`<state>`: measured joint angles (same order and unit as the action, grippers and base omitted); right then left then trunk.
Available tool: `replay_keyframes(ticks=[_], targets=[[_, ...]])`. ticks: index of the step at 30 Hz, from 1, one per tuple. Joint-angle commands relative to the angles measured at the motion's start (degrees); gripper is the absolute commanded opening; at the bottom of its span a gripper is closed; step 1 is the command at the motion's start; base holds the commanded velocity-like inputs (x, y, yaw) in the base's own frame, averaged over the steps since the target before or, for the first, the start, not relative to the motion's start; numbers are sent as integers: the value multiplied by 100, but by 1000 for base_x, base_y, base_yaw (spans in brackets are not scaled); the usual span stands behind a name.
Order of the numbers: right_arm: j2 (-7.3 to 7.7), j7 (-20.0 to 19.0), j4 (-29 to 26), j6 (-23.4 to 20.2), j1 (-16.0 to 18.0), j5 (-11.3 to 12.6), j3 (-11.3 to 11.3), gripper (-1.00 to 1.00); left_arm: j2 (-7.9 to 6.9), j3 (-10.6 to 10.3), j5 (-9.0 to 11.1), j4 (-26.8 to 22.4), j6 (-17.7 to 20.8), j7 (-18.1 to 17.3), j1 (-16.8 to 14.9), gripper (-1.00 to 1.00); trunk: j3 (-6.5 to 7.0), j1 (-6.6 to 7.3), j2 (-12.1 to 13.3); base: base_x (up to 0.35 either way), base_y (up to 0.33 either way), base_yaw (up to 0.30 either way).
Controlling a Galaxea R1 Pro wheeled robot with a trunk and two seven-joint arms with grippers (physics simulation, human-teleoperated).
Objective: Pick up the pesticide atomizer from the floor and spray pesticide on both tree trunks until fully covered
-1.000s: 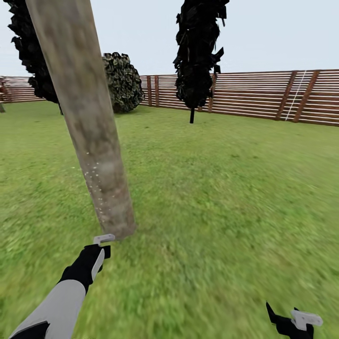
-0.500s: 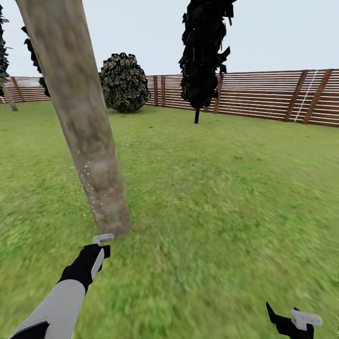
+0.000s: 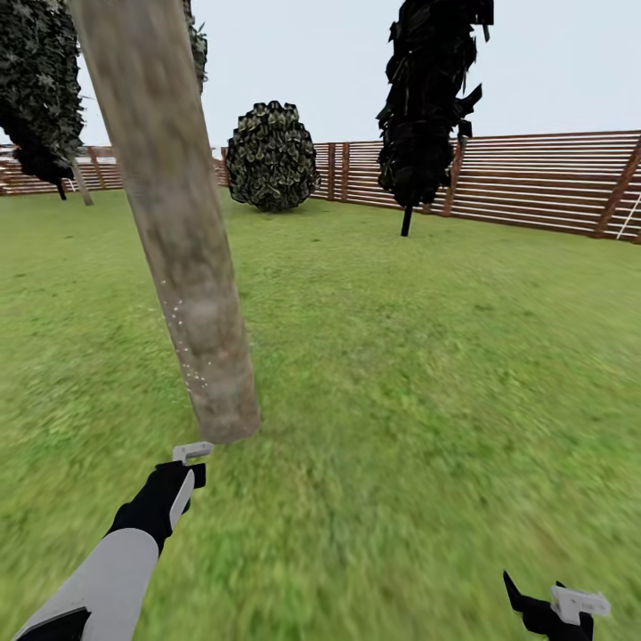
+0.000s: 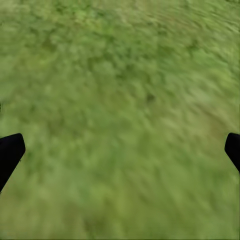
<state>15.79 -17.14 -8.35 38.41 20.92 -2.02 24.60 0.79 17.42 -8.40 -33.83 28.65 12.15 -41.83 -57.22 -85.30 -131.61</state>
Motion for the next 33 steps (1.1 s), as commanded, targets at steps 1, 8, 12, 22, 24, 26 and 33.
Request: replay_keyframes(ticks=[1, 8, 12, 22, 24, 26, 33], targets=[[0, 0, 0, 0, 0, 0, 0, 100, 0, -1, -3, 0, 0, -2, 0, -100, 0, 0, 0, 163, -255, 277], [2, 0, 0, 0, 0, 0, 0, 100, 4, -2, -3, 0, 0, -2, 0, -100, 0, 0, 0, 164, -253, 270], [2, 0, 0, 0, 0, 0, 0, 100, 26, 5, -3, -6, -6, -3, 0, -100, 0, 0, 0, 68, -265, 77], [3, 0, 0, 0, 0, 0, 0, 100, 43, 7, -3, -9, -8, -4, 0, -100, 0, 0, 0, 3, -272, 5], [2, 0, 0, 0, 0, 0, 0, 100, 44, 7, -3, -9, -8, -3, 0, -100, 0, 0, 0, 0, -272, 148], [3, 0, 0, 0, 0, 0, 0, 100, 44, 7, -3, -9, -8, -7, 0, -100, 0, 0, 0, 0, -273, 226], [3, 0, 0, 0, 0, 0, 0, 100, 44, 7, -3, -9, -8, -10, 0, -100, 0, 0, 0, 0, -273, 269]])
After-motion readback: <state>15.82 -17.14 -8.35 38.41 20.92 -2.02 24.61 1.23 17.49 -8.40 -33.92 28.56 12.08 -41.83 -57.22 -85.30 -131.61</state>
